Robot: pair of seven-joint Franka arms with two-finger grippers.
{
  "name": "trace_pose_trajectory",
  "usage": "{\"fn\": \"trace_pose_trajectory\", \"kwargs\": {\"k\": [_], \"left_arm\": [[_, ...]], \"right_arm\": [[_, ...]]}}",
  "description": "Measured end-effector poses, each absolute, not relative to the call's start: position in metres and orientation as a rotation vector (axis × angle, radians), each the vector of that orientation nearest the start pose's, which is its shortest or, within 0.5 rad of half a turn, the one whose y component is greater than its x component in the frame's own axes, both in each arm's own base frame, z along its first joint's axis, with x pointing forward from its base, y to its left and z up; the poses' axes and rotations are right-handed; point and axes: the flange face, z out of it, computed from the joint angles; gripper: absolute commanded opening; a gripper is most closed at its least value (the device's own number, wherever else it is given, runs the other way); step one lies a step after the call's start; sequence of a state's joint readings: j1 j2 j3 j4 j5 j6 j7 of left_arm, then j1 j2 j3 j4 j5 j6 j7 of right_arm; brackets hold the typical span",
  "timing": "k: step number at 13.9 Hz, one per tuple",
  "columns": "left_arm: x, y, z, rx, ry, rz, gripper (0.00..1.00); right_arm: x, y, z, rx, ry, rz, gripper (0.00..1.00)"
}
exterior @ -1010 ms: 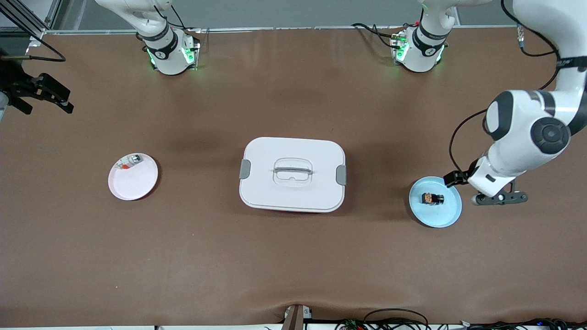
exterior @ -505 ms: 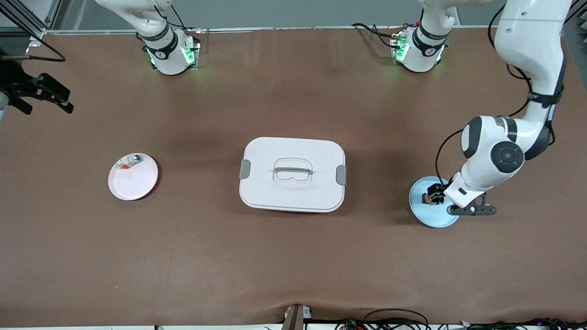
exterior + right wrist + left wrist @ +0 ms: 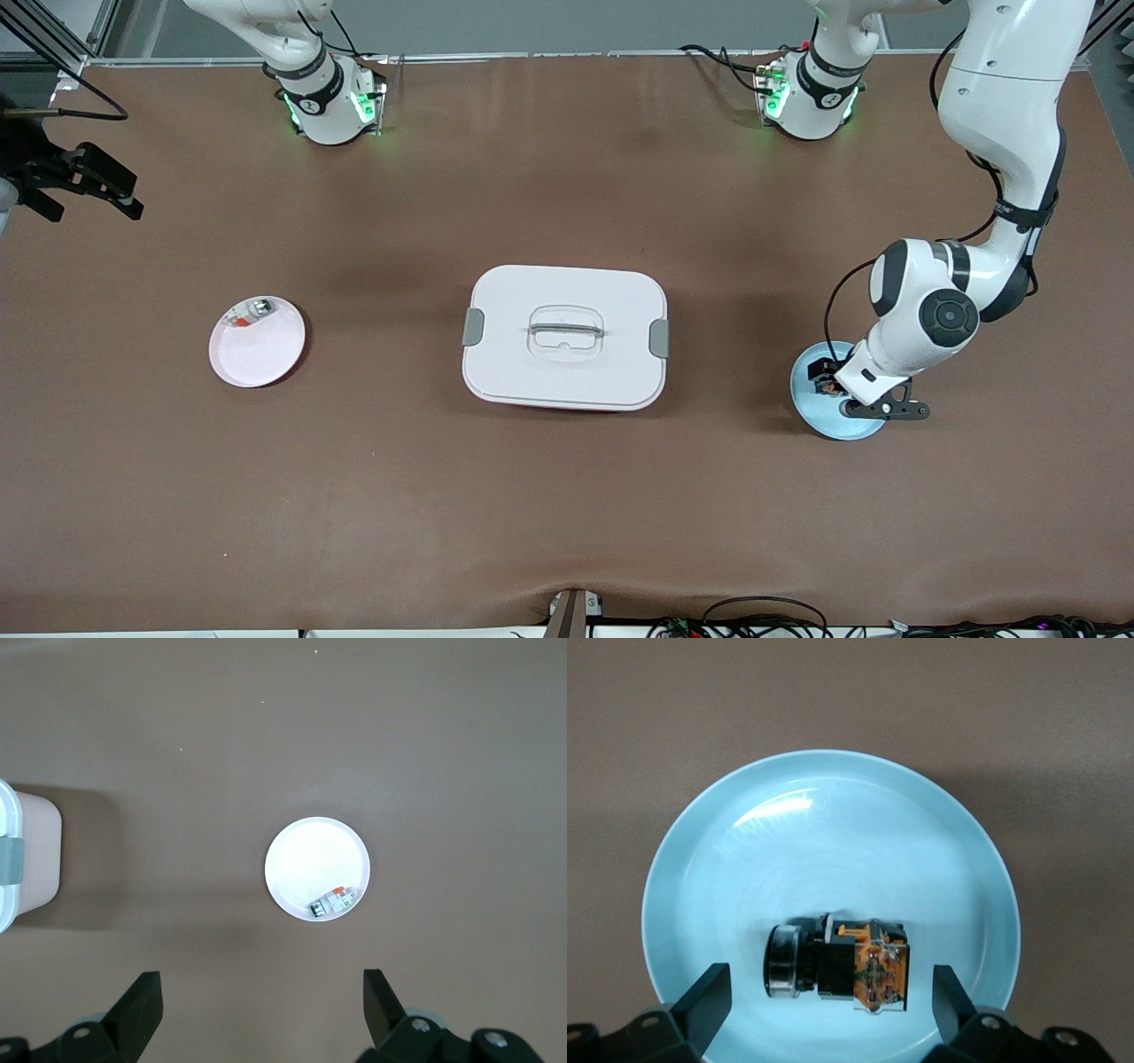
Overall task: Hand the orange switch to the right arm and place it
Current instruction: 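Grasp the black-orange switch with the left gripper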
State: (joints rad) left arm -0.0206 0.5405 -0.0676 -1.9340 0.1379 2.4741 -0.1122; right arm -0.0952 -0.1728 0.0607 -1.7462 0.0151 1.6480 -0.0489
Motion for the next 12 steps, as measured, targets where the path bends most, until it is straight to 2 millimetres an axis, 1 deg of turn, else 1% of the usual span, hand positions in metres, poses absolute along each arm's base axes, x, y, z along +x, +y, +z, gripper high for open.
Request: {"fn": "trace_pose_trajectory", "kwargs": {"k": [3, 4, 5, 6, 7, 8, 9, 12], "left_arm": [[0.620, -0.053, 0.188, -3.093, 0.121, -0.003, 1.00], [0.619, -0.053, 0.183, -3.094, 0.121, 0.004, 0.94], [0.618, -0.053, 0.179, -3.095, 0.122, 0.011, 0.78], [0.618, -0.052, 0.176, -3.094, 0.140, 0.014, 0.61], [0.618, -0.051, 0.175, -3.093, 0.171, 0.016, 0.39], [0.619, -0.048, 0.175, -3.091, 0.193, 0.014, 0.16], [0.620, -0.043, 0.177, -3.091, 0.206, 0.011, 0.00], [0.625, -0.033, 0.188, -3.089, 0.202, -0.006, 0.00]], "right_arm": [[0.507, -0.013, 0.640, -3.138, -0.021, -0.117, 1.00], [0.507, -0.013, 0.640, -3.138, -0.021, -0.117, 1.00], [0.507, -0.013, 0.640, -3.138, -0.022, -0.117, 1.00], [0.507, -0.013, 0.640, -3.138, -0.022, -0.117, 1.00], [0.507, -0.013, 0.640, -3.138, -0.022, -0.117, 1.00], [0.507, -0.013, 0.640, -3.138, -0.023, -0.116, 1.00], [0.507, -0.013, 0.639, -3.138, -0.023, -0.116, 1.00], [0.507, -0.013, 0.639, -3.138, -0.023, -0.116, 1.00]]}}
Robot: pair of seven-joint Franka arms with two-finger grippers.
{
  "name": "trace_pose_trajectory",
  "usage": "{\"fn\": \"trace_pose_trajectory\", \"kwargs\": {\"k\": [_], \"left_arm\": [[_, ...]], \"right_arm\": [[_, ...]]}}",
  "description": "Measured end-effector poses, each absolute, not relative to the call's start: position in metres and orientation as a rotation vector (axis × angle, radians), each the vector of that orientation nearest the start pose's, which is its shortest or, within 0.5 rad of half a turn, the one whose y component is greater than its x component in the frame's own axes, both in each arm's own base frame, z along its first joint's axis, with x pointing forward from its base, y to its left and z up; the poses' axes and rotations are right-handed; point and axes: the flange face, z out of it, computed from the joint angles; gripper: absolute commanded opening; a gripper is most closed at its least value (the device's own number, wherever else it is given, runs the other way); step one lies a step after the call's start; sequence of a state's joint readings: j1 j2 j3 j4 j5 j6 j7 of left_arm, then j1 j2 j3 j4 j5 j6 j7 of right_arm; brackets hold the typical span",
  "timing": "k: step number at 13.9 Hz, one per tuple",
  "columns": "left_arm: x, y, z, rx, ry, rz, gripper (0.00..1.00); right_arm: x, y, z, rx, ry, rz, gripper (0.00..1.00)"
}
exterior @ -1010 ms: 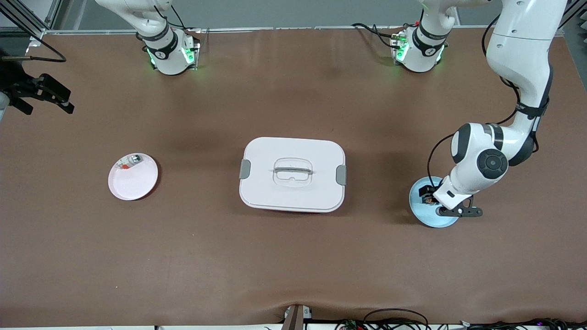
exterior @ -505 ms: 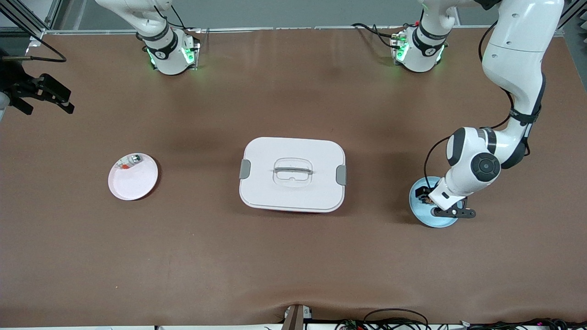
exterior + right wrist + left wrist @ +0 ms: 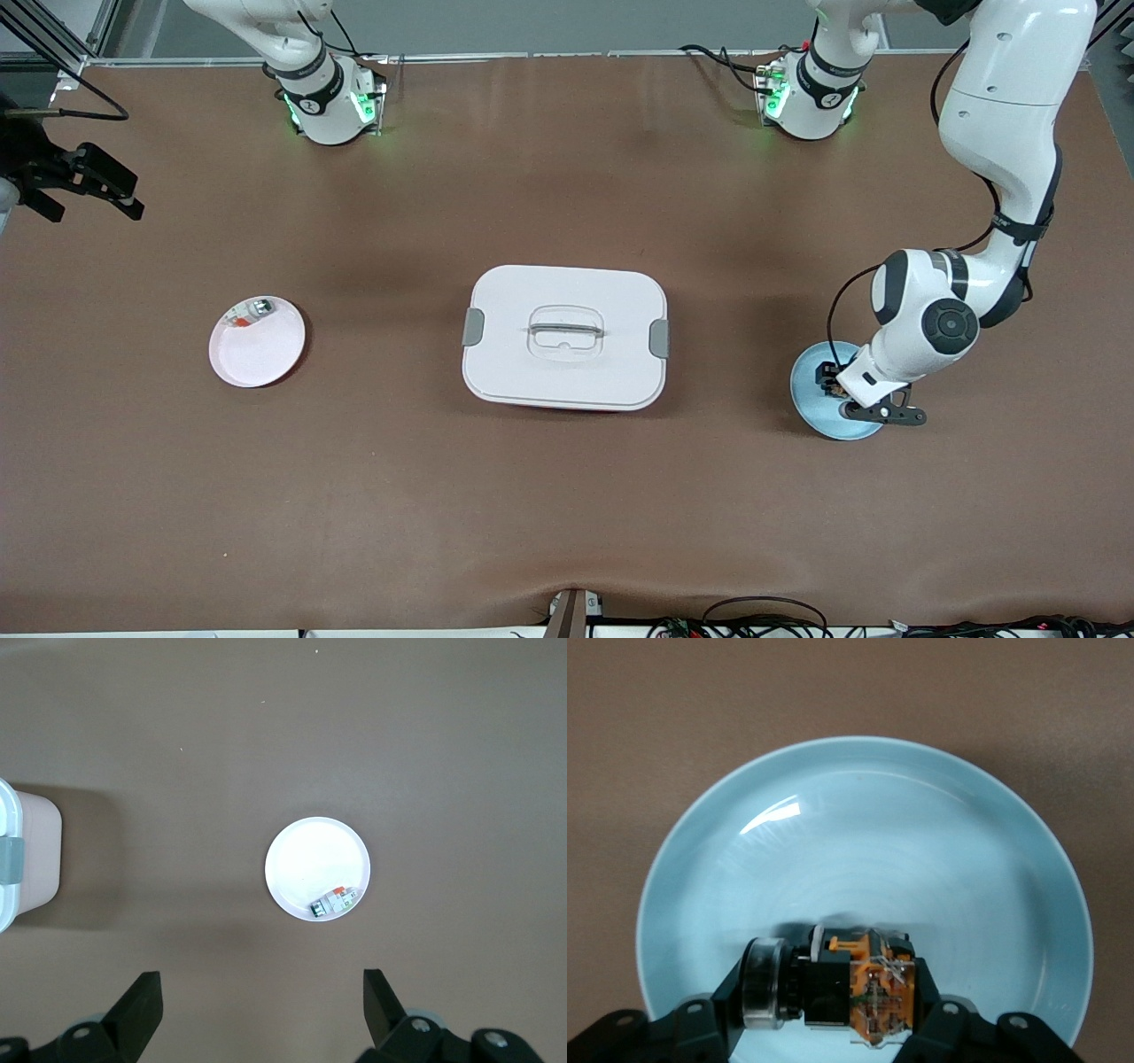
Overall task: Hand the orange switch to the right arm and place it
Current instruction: 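Grasp the black-orange switch with the left gripper, then carry the switch over the white box while the right gripper approaches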
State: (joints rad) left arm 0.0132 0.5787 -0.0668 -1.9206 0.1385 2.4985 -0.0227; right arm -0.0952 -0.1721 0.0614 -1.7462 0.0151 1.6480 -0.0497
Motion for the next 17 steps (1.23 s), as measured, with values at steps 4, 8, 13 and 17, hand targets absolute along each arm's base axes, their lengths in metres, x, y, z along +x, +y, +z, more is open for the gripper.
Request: {"fn": "trace_pose_trajectory", "kwargs": {"k": [4, 8, 13, 17], "left_arm": [[0.631, -0.034, 0.246, -3.075, 0.195, 0.000, 0.00], [0.626, -0.045, 0.325, -3.129, 0.127, -0.027, 0.00], [0.624, -0.068, 0.402, -3.235, -0.040, 0.009, 0.00], [0.624, -0.112, 0.449, -3.252, -0.202, 0.070, 0.00]], "right_arm": [[0.507, -0.013, 0.639, -3.138, -0.024, -0.115, 1.00], [0.507, -0.013, 0.639, -3.138, -0.024, -0.115, 1.00], [0.507, -0.005, 0.639, -3.138, -0.053, -0.117, 1.00], [0.507, 0.022, 0.645, -3.134, -0.135, -0.139, 1.00]]}}
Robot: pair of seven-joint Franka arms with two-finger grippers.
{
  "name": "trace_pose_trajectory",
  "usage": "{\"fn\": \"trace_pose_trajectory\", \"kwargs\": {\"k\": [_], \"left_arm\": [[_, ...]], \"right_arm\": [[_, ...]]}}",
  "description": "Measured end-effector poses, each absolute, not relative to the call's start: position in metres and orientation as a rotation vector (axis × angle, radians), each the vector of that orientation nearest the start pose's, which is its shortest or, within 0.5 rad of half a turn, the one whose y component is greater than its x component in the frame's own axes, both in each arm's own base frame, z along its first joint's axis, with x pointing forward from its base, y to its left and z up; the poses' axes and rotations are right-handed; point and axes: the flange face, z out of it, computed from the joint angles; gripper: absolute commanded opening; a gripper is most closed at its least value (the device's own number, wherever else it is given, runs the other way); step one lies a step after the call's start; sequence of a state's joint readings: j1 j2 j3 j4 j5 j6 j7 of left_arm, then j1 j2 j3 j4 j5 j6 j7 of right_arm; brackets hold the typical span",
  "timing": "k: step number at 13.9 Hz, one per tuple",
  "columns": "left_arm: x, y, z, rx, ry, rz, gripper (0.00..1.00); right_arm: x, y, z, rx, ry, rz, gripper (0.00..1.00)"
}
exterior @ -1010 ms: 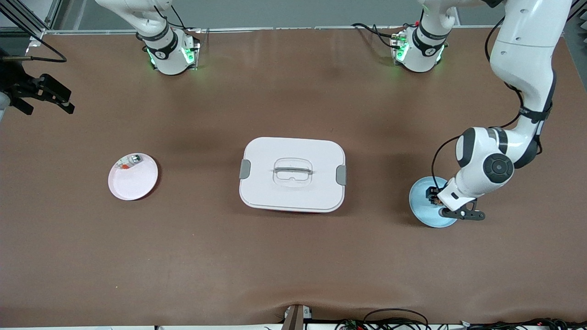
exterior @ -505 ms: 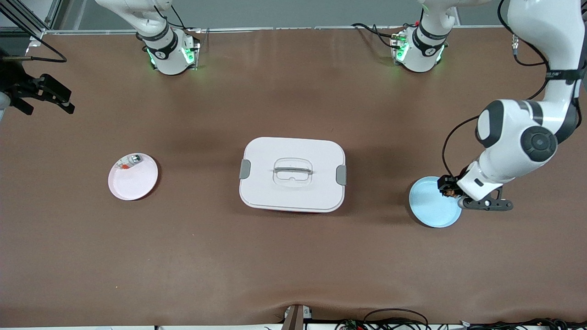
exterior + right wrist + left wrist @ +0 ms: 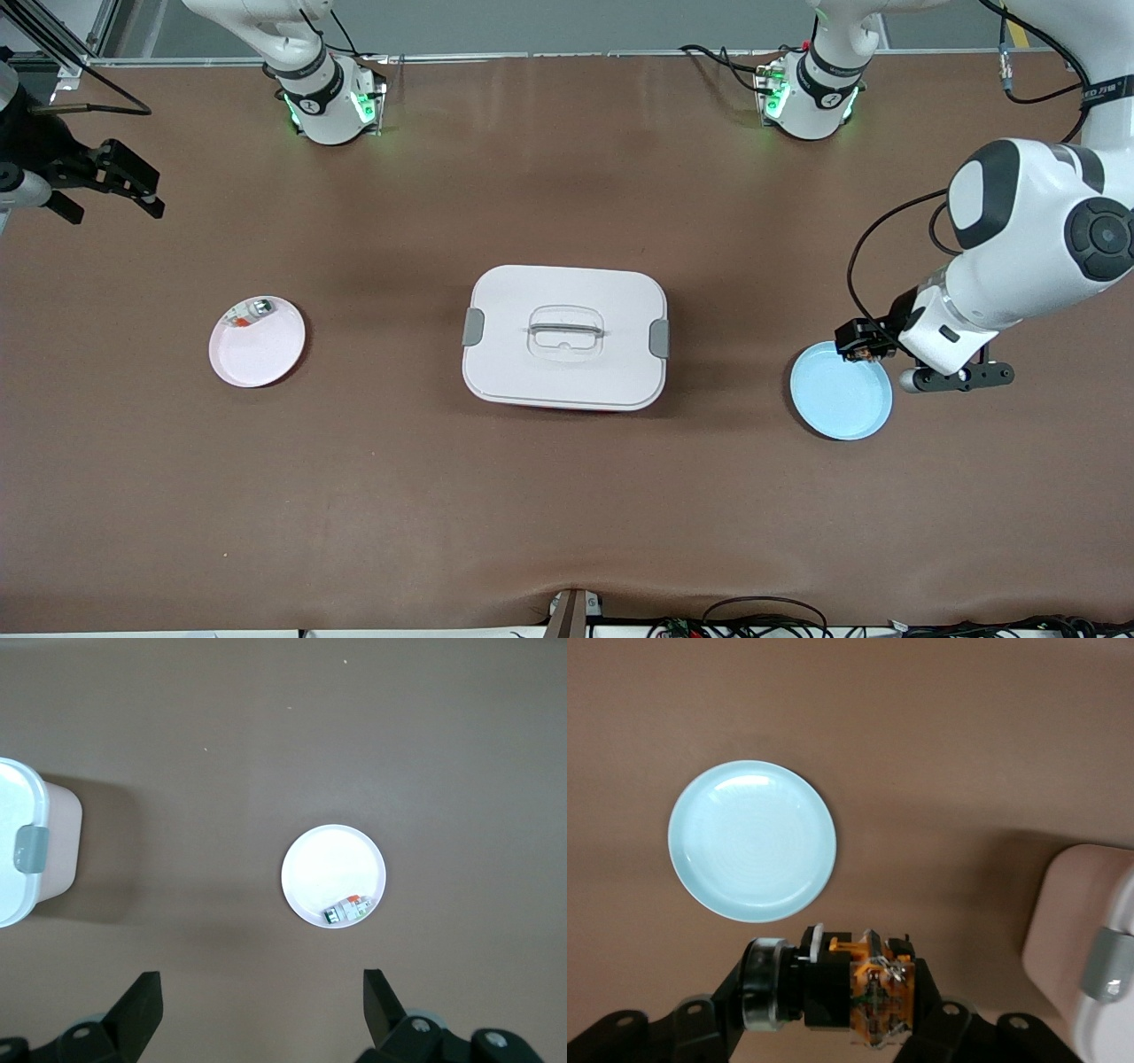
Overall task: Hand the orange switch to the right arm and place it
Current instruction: 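Carry the switch over the white box while the right gripper approaches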
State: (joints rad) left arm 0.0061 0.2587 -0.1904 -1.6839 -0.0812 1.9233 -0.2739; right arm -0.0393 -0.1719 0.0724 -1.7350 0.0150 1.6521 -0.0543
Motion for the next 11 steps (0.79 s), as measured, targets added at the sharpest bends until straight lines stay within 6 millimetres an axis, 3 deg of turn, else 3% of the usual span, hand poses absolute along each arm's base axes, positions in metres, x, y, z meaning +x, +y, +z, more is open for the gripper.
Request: {"fn": "trace_pose_trajectory", "kwargs": {"k": [4, 6, 8, 11], "left_arm": [[0.614, -0.176, 0.475, -3.302, -0.425, 0.109, 0.00], [0.604, -0.214, 0.486, -3.315, -0.559, 0.137, 0.00], [0.592, -0.255, 0.495, -3.312, -0.662, 0.168, 0.00], [0.574, -0.321, 0.500, -3.296, -0.848, 0.259, 0.00]], "right_arm": [[0.507, 0.050, 0.645, -3.126, -0.225, -0.139, 1.00], [0.505, 0.075, 0.640, -3.119, -0.302, -0.114, 1.00], [0.497, 0.114, 0.637, -3.111, -0.362, -0.089, 1.00], [0.470, 0.200, 0.635, -3.118, -0.194, -0.068, 1.00]]}}
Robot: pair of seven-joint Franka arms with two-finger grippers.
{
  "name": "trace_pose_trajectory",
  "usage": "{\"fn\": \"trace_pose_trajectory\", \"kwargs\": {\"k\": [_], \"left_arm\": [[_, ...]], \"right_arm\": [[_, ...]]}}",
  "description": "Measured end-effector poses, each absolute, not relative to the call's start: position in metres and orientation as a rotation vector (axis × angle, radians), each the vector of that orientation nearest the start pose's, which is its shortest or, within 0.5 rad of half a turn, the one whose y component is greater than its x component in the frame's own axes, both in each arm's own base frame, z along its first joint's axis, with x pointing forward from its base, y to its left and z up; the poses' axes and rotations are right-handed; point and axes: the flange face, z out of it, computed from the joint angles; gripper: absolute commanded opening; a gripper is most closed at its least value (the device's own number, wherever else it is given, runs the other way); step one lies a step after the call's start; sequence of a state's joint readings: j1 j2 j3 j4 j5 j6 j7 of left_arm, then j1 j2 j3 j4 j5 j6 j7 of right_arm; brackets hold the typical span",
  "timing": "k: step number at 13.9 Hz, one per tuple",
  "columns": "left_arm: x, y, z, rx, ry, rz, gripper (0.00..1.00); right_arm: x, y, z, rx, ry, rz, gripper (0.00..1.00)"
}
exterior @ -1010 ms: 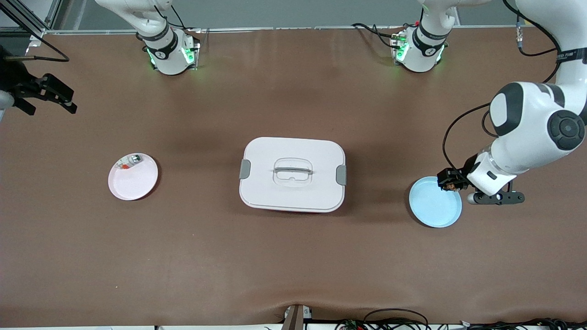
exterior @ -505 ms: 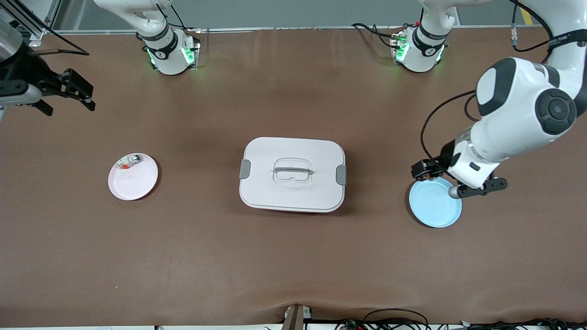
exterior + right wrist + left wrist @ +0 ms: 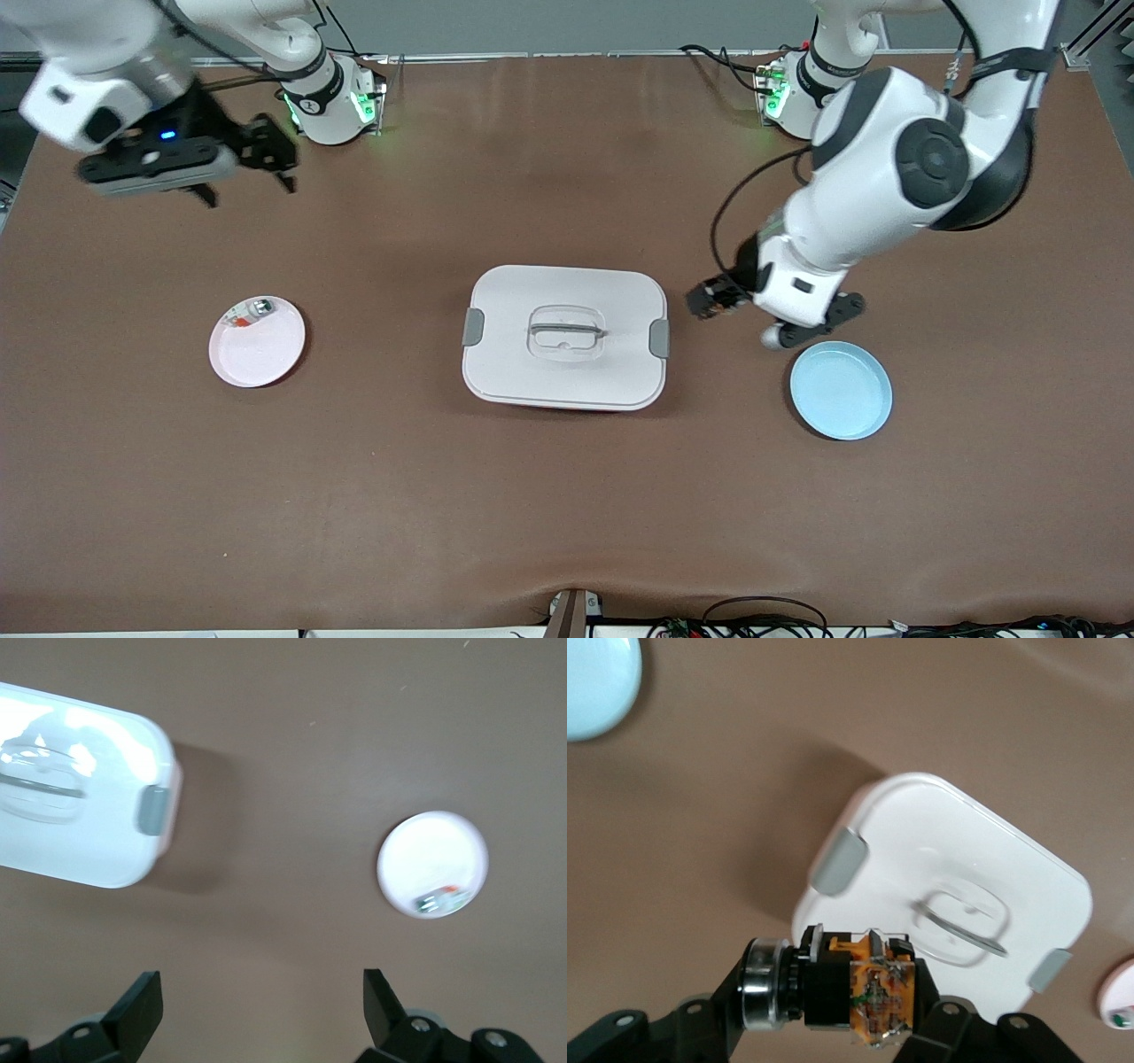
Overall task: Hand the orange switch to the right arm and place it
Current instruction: 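Carry the switch over the white box while the right gripper approaches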
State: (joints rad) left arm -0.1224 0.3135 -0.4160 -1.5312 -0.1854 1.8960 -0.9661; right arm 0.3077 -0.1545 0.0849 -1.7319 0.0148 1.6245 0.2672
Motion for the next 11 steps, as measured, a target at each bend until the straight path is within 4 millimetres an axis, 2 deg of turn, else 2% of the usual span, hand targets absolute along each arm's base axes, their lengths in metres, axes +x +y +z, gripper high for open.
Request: {"fn": "trace_pose_trajectory", "kwargs": {"k": [3, 5, 7, 9, 11], "left_arm": [[0.565, -0.380, 0.500, -3.264, -1.059, 0.377, 0.00], [0.563, -0.408, 0.495, -3.262, -1.200, 0.486, 0.00], [0.562, -0.424, 0.490, -3.259, -1.315, 0.594, 0.00], [0.561, -0.434, 0.486, -3.236, -1.417, 0.674, 0.00], [0.559, -0.446, 0.480, -3.197, -1.514, 0.754, 0.00]], "right_arm": [[0.442, 0.277, 0.620, -3.110, -0.032, -0.061, 1.00], [0.434, 0.308, 0.595, -3.057, 0.045, -0.067, 1.00], [0.434, 0.317, 0.564, -2.929, 0.127, -0.057, 1.00], [0.434, 0.310, 0.538, -2.802, 0.231, -0.078, 1.00], [0.433, 0.303, 0.527, -2.659, 0.350, -0.082, 1.00]]}}
